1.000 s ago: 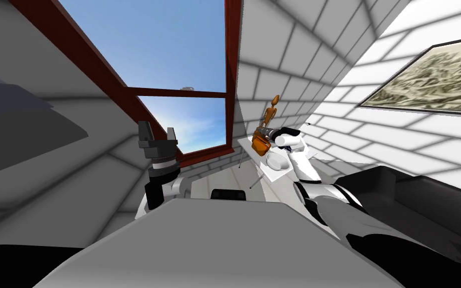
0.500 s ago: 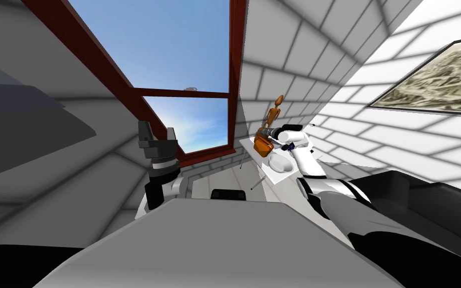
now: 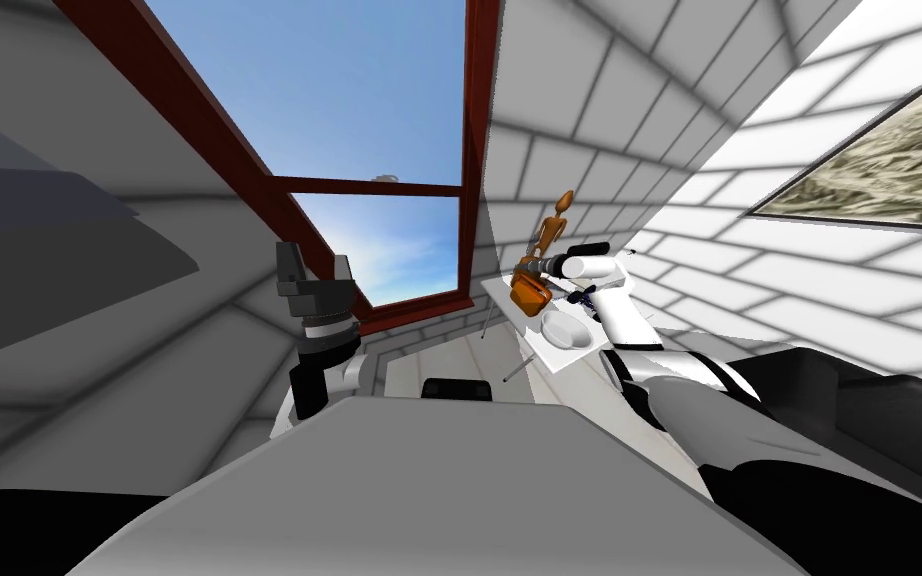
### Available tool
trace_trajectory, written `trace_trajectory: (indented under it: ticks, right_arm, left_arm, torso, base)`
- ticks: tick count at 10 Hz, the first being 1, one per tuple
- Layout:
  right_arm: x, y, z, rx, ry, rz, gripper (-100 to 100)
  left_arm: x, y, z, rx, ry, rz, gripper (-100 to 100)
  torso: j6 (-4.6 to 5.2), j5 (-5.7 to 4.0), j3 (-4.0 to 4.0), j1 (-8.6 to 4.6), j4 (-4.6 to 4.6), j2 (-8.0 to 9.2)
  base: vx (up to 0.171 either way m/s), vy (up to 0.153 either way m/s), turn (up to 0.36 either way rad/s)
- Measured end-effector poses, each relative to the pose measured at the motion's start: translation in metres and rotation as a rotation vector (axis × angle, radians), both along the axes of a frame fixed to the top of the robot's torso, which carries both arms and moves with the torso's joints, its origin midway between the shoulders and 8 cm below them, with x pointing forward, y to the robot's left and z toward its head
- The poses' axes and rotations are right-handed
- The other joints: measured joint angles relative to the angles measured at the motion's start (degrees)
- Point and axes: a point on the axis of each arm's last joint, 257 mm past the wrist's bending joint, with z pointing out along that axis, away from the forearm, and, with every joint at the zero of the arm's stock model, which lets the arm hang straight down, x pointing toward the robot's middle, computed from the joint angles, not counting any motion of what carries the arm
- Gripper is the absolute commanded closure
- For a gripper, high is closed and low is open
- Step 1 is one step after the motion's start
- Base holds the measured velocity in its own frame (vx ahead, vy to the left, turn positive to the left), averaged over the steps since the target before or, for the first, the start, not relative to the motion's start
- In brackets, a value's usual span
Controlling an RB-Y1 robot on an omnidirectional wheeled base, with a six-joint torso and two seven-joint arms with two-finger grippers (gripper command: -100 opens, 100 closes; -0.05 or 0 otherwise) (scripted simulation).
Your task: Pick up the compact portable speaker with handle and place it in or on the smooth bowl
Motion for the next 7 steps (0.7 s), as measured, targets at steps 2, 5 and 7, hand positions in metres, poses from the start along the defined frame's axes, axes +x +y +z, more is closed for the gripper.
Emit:
trace_trajectory:
  ticks: [2,5,7]
  right_arm:
    - [-0.005,-0.005,-0.009,-0.033,0.052,0.010,-100]
    - [-0.013,-0.018,-0.019,-0.081,0.134,0.024,-100]
    - [-0.020,-0.031,-0.026,-0.114,0.199,0.033,-100]
  left_arm:
    - [0.000,0.000,0.000,0.000,0.000,0.000,0]
    - [0.000,0.000,0.000,0.000,0.000,0.000,0]
    - [0.000,0.000,0.000,0.000,0.000,0.000,0]
  torso:
    - [0.02,-0.02,0.02,-0.03,0.00,0.04]
    - [0.01,-0.01,0.01,-0.02,-0.01,0.03]
    - [0.01,-0.01,-0.03,0.00,-0.02,-0.03]
  base:
    - [0.023,0.018,0.027]
    - [0.030,0.017,0.020]
    - [0.029,0.017,0.006]
